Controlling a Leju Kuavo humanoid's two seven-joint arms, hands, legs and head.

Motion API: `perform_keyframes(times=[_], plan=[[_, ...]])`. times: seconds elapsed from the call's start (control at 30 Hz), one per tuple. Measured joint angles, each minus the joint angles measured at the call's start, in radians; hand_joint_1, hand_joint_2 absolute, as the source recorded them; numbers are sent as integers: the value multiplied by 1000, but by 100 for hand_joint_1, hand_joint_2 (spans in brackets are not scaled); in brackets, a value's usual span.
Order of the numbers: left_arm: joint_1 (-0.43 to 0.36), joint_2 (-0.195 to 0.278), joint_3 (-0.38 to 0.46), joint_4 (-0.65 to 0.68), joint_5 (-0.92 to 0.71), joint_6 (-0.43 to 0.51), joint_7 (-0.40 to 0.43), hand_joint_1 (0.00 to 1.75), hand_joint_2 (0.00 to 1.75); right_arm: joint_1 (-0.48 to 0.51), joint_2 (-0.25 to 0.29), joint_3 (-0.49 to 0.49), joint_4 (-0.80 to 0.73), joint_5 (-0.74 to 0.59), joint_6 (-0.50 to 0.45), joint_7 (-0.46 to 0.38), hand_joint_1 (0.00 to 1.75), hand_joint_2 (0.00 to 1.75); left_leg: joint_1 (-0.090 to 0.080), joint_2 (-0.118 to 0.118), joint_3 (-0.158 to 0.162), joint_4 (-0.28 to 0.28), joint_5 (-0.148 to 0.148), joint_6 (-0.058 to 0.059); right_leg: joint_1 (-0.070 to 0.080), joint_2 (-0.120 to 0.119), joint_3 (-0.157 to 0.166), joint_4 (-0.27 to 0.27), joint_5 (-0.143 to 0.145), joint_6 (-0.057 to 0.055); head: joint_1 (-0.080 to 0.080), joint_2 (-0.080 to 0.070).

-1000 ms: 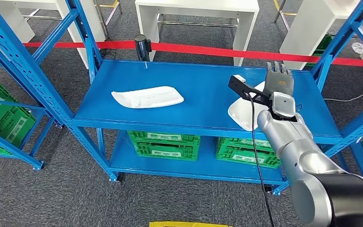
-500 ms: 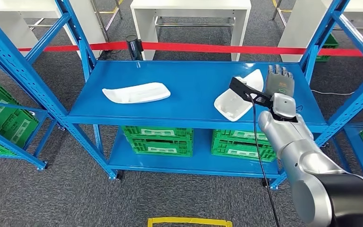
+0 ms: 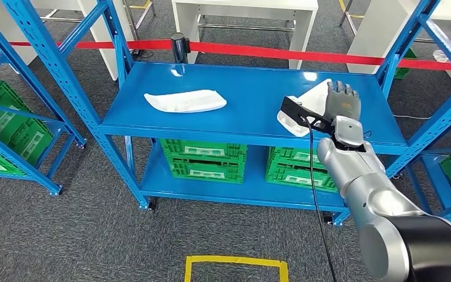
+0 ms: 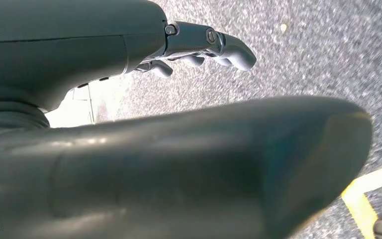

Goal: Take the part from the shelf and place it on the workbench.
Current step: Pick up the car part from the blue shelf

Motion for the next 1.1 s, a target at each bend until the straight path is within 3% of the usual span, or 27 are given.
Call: perform_keyframes(times=[0.03, 0.07, 0.1, 0.13, 0.2, 0.27, 0.3, 0.43, 0.6, 1.1], plan=[[0, 0, 0, 0, 0, 0, 0, 0, 0, 2, 0, 0, 0, -2, 2, 0, 0, 175, 0, 0, -12, 1, 7, 0, 0, 0, -11, 54, -17, 3, 0, 0], [1, 0, 0, 0, 1, 0, 0, 0, 0, 4, 0, 0, 0, -4, 4, 0, 0, 175, 0, 0, -23, 3, 15, -1, 0, 0, -8, 80, -13, 5, 0, 0], [1, -1, 0, 0, 2, 1, 1, 0, 0, 5, 0, 0, 0, -6, 7, 0, 0, 175, 0, 1, -33, 6, 21, -2, 0, 0, 13, 67, 6, 5, 0, 0], [1, -1, 0, 0, 2, 1, 2, 0, 0, 5, 0, 0, 0, -7, 10, 0, 0, 175, 0, 1, -42, 9, 27, -5, 0, -1, 56, 15, 30, 3, 0, 0], [1, -1, 0, 0, 2, 2, 3, 0, 0, 1, 1, 0, 0, -9, 12, -2, 0, 175, -1, 1, -56, 18, 35, -12, 3, -1, 153, -124, 43, -6, 0, 0], [0, -2, 0, 0, 2, 3, 3, 0, 0, -1, 2, 0, 0, -9, 12, -3, 0, 175, -2, 1, -62, 24, 42, -23, 8, -1, 195, -196, 32, -19, 1, 0], [0, -2, 0, 0, 2, 3, 3, 0, 0, -1, 3, 0, 0, -9, 12, -3, 0, 175, -3, 1, -64, 24, 42, -26, 10, -1, 195, -200, 35, -22, 2, 0], [2, -2, 0, 0, 2, 8, 8, 0, 0, -1, 4, 0, 0, -9, 14, 0, 0, 175, -4, 0, -67, 12, 53, -15, 10, 0, 186, -206, 46, -30, 4, 0], [2, -2, 0, 0, 2, 10, 23, 0, 0, 6, 4, 0, 0, -14, 20, 4, 0, 175, -3, -1, -70, 1, 76, -34, 11, 0, 175, -204, 57, -38, 4, 0], [5, -2, 27, 0, 33, 13, 123, 0, 0, 19, 8, 0, 0, -19, 30, -6, 0, 175, -4, -2, -80, 3, 78, -37, 10, -1, 167, -203, 58, -37, 4, 0]])
